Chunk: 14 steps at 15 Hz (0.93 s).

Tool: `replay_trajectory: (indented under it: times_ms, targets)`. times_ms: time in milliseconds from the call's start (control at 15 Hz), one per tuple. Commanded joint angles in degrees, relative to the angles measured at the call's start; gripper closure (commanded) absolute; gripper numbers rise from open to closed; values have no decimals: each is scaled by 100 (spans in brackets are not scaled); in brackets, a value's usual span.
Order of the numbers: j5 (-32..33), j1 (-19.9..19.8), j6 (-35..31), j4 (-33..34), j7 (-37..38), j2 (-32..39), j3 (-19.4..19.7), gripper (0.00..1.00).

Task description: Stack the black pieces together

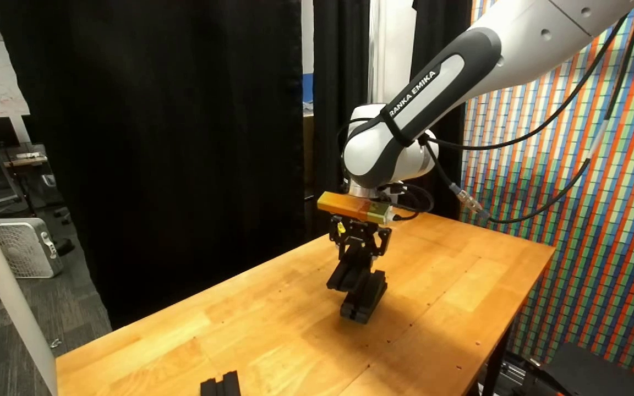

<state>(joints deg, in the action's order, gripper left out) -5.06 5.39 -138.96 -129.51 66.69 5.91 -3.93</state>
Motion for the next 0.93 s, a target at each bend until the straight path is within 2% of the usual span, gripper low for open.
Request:
replay_trajectory:
  times_ms: [0, 867]
  targets:
    - [-234, -106, 22, -80, -714, -46, 62, 53]
    - [-551, -160, -173, -44, -1445, 355, 174, 53]
